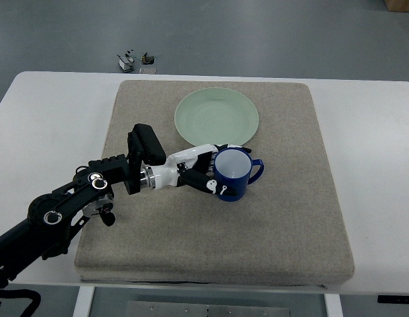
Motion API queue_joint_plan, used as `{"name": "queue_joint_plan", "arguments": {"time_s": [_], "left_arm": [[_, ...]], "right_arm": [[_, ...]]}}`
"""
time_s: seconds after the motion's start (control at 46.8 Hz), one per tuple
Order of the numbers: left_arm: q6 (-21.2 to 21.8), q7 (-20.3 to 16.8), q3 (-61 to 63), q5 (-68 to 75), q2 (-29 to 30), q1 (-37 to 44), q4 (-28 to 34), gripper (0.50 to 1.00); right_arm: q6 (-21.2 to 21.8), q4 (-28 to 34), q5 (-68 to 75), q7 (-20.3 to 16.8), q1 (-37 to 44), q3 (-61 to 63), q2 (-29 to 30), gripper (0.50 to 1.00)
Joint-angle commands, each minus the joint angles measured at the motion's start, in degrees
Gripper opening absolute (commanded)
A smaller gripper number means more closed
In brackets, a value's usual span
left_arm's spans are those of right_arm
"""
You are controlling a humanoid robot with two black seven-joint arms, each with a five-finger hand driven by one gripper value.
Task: Place cup left of plate with left hand
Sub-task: 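Close the left hand fingers around the blue mug body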
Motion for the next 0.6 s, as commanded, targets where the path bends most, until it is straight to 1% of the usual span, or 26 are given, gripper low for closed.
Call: {"name": "queue_joint_plan", "arguments": {"time_s": [0.0, 0.043, 0.107, 0.128, 0.171, 0.235, 0.278, 0.321, 0.449, 0.577], "left_arm": [[0.0, 0.0, 0.0, 0.2, 0.0, 0.0, -0.1, 0.707], [0.0, 0.0, 0.0, 0.2, 0.0, 0.0, -0.1, 0.658], [0.2, 0.0, 0.0, 0.2, 0.0, 0.0, -0.2, 0.643], [0.3, 0.0, 0.0, 0.2, 0.0, 0.0, -0.2, 0.626], [0.6, 0.0, 0.0, 0.2, 0.0, 0.0, -0.4, 0.613], [0.8, -0.1, 0.0, 0.2, 0.0, 0.0, -0.5, 0.579], [0.8, -0.1, -0.1, 0.1, 0.0, -0.1, -0.6, 0.534], [0.9, -0.1, -0.4, 0.1, 0.1, -0.1, -0.9, 0.5], [1.2, -0.7, -1.7, -0.3, 0.6, -0.8, -2.2, 0.5], [3.4, -1.1, -6.5, -0.4, 2.0, -2.3, -2.6, 0.5]], "right_arm": [[0.0, 0.0, 0.0, 0.0, 0.0, 0.0, 0.0, 0.934], [0.0, 0.0, 0.0, 0.0, 0.0, 0.0, 0.0, 0.934], [0.0, 0.0, 0.0, 0.0, 0.0, 0.0, 0.0, 0.934], [0.0, 0.0, 0.0, 0.0, 0.0, 0.0, 0.0, 0.934], [0.0, 0.0, 0.0, 0.0, 0.0, 0.0, 0.0, 0.934], [0.0, 0.0, 0.0, 0.0, 0.0, 0.0, 0.0, 0.934], [0.0, 0.0, 0.0, 0.0, 0.0, 0.0, 0.0, 0.934], [0.0, 0.0, 0.0, 0.0, 0.0, 0.0, 0.0, 0.934], [0.0, 0.0, 0.0, 0.0, 0.0, 0.0, 0.0, 0.934], [0.0, 0.0, 0.0, 0.0, 0.0, 0.0, 0.0, 0.934]]}}
